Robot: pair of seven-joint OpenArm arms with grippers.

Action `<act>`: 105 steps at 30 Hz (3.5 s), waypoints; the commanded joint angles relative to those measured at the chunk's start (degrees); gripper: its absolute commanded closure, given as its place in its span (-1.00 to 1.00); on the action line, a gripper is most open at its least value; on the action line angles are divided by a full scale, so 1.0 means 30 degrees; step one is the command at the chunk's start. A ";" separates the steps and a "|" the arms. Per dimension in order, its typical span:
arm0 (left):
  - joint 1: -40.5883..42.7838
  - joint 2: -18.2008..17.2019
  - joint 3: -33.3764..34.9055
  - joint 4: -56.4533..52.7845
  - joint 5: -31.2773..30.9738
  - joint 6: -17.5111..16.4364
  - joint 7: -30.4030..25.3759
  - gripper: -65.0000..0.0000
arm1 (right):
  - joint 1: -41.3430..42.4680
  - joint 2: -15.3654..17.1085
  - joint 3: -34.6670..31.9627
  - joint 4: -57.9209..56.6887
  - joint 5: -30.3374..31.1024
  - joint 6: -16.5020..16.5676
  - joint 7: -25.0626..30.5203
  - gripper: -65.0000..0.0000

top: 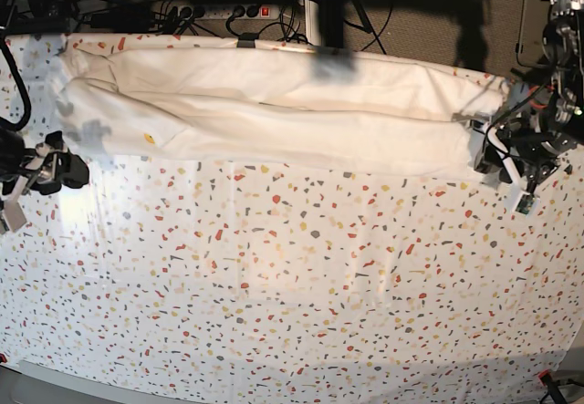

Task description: Fold the T-shirt properly

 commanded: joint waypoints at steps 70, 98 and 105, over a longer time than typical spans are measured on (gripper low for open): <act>0.0299 0.2514 -0.0146 0.4211 -1.0499 -0.1078 0.4809 1.00 | 0.2718 -0.2200 0.0270 0.3730 0.0306 0.0092 -0.0306 -0.20; 0.2492 1.0899 0.7417 0.5180 0.1158 0.3118 0.0794 1.00 | 0.2834 -0.3016 0.0270 0.3730 0.0831 0.0092 -0.0306 -0.20; 0.2157 1.0921 0.9267 0.2295 0.1938 0.3650 -0.1086 1.00 | 0.2834 -0.3016 0.0270 0.3730 0.0823 0.0092 -0.0306 -0.20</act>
